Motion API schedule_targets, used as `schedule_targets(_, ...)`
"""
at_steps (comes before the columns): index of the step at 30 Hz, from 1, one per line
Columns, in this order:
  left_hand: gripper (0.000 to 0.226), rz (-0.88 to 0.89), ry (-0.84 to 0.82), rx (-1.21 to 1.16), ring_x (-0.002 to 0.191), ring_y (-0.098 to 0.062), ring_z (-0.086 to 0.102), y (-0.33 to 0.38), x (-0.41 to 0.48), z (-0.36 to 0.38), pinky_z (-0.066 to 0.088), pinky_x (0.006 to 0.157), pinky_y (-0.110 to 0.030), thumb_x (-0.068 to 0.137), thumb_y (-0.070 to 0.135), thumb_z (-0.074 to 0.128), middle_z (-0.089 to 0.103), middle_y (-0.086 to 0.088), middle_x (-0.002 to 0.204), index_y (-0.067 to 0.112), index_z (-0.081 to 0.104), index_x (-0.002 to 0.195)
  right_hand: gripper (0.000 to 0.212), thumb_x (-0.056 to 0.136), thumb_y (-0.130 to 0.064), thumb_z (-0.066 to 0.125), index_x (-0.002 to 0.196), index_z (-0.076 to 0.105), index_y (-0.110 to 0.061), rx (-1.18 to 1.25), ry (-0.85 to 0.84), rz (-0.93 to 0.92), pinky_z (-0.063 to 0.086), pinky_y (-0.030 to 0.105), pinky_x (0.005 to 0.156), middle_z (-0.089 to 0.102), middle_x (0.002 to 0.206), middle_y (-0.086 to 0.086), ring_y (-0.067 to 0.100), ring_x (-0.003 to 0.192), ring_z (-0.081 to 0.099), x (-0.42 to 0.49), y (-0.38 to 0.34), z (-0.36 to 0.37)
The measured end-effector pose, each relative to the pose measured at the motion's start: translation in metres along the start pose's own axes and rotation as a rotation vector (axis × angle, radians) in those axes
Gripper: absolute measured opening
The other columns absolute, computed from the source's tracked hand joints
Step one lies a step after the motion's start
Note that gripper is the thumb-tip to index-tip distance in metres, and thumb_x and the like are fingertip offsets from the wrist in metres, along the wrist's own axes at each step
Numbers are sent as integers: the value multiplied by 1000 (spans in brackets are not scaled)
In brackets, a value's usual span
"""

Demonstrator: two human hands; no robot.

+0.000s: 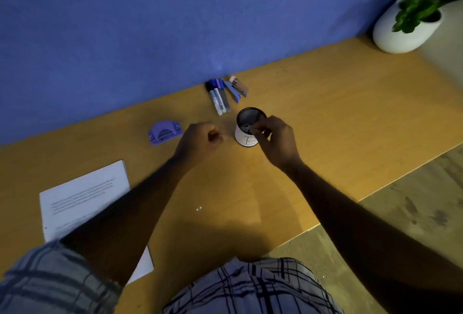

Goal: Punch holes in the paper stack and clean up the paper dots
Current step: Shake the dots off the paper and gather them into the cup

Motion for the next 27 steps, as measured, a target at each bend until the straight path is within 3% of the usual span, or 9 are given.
schedule_targets(4,5,-93,-69,32,64,6,56,-60,-64,1,42,63,-19,80,18,73,68,3,75,18,68,78,4,84,-8,70,86,72,-10,26,-199,40,49,23,65,70,88,5,16,66,62,-48,-8,50)
schedule_targets(8,5,-192,-185,75,74,-12,64,-102,-120,15,56,73,-33,81,18,73,69,3,79,16,71,85,8,83,-7,69,90,73,-7,-3,-445,47,51,31,73,70,90,7,18,77,63,-91,-20,104)
schedule_targets(11,9,-205,-269,98,82,-13,65,-113,-150,34,55,77,-31,83,23,71,68,5,86,19,70,91,12,84,-11,67,95,72,-8,-77,-569,47,50,32,77,69,97,8,22,84,64,-113,-26,134)
schedule_targets(14,15,-197,-217,148,91,-17,64,-115,-164,42,52,79,-31,84,29,68,69,1,98,20,70,95,17,84,-16,69,100,71,-10,-135,-642,0,51,34,81,68,103,8,23,92,62,-126,-35,156)
schedule_targets(17,19,-185,-169,185,92,-18,62,-113,-167,45,53,79,-36,83,36,66,67,3,100,24,70,97,22,82,-22,73,103,70,-14,-178,-680,-18,50,32,82,66,107,5,20,95,61,-134,-37,172)
schedule_targets(20,19,-185,-146,194,89,-15,61,-111,-166,46,51,74,-31,84,40,64,66,5,98,26,70,96,21,82,-26,74,100,70,-17,-195,-674,-15,53,34,78,65,104,3,20,93,61,-137,-36,181)
schedule_targets(27,22,-173,-112,236,91,-16,61,-103,-164,48,41,68,-26,88,38,61,65,4,100,26,72,102,14,85,-20,66,97,72,-25,-316,-628,-31,56,37,77,66,106,-2,21,95,64,-139,-31,189)
Point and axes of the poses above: each hand's wrist, its own x-axis towards the middle knuckle, its own z-axis out of the palm, y = z × x, the point moved 9 cm from there along x, towards the middle knuckle
